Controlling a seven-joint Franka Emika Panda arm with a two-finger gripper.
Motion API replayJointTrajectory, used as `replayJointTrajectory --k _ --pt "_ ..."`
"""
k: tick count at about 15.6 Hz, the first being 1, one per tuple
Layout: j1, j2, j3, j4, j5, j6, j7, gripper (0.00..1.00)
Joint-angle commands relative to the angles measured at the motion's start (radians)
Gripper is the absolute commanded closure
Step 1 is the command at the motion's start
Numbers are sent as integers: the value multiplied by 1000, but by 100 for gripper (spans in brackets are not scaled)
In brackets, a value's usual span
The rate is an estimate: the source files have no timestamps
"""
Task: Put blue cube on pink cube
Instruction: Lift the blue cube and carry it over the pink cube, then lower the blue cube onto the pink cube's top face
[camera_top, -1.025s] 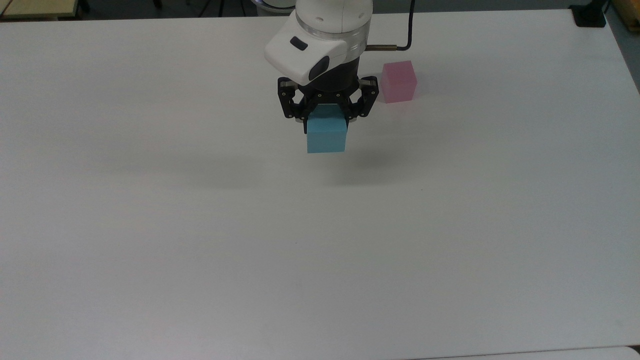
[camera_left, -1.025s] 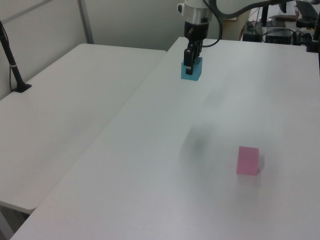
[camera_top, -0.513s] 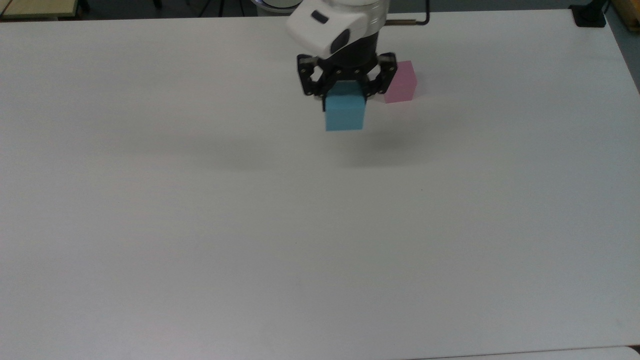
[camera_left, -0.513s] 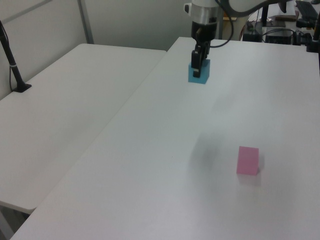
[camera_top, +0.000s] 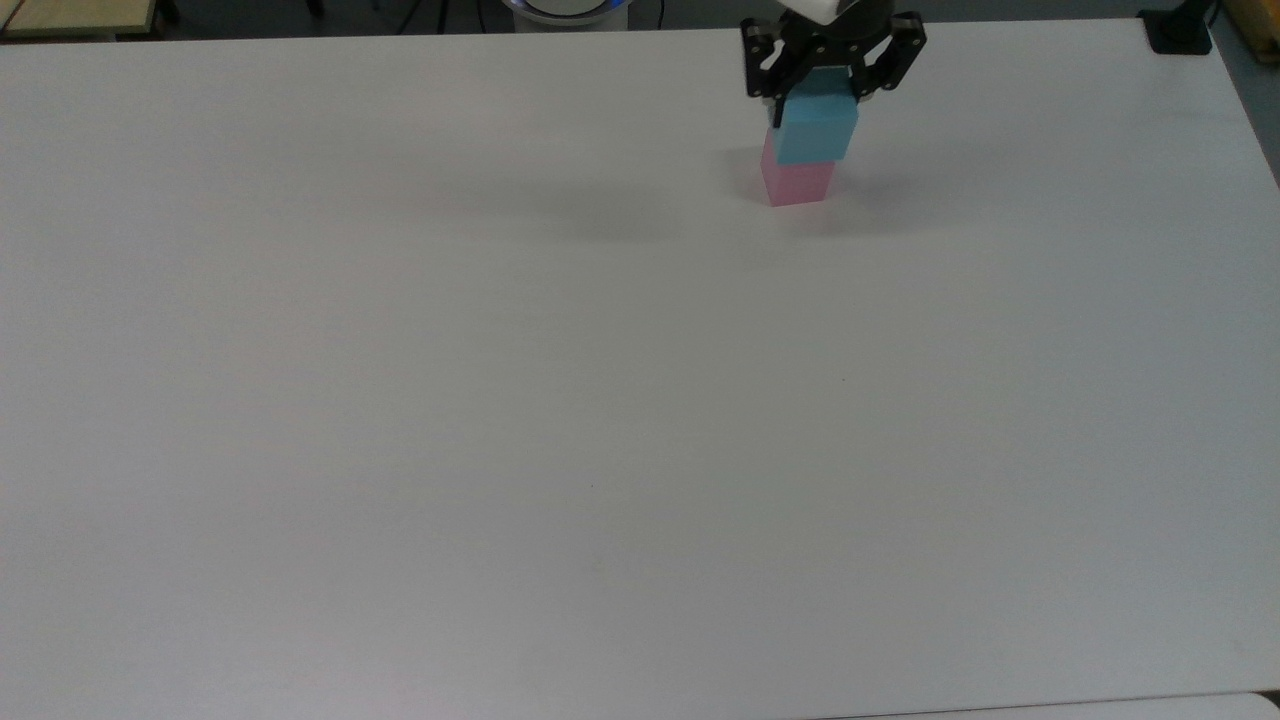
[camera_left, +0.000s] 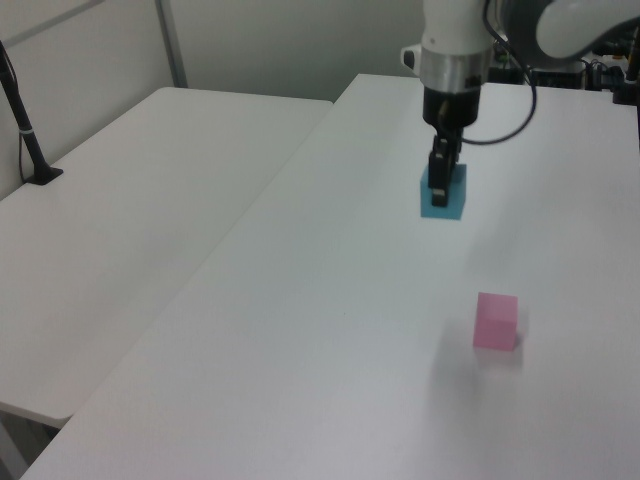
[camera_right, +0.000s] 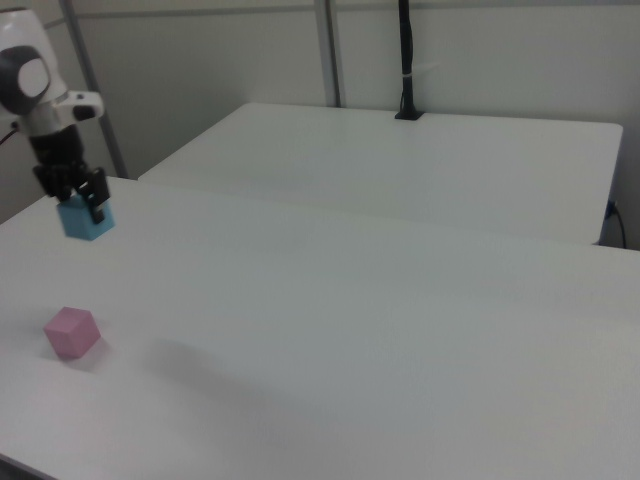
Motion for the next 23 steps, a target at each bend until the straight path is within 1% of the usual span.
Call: replayJointTrajectory --k 1,4,7,9,11,14,15,16,18,20,21,23 --pt "81 -80 -10 -134 -15 5 72 87" --pt "125 -102 -10 -199 -15 7 120 87" --pt "154 -120 -11 -272 -17 34 131 87" --pt "162 -137 -11 -334 -17 88 131 87" --pt "164 -143 -11 -375 -19 131 131 86" --pt "164 -143 -11 -404 -22 185 131 86" --pt "162 -143 -11 -406 -23 195 131 83" --pt "162 -142 -11 -406 -25 200 131 82" --pt "156 -139 -11 -406 -46 209 131 75" --pt "153 -132 -11 -408 -48 228 131 64" --pt "153 -129 -11 -408 -52 238 131 63" --pt "150 -120 -13 -409 -60 245 131 57"
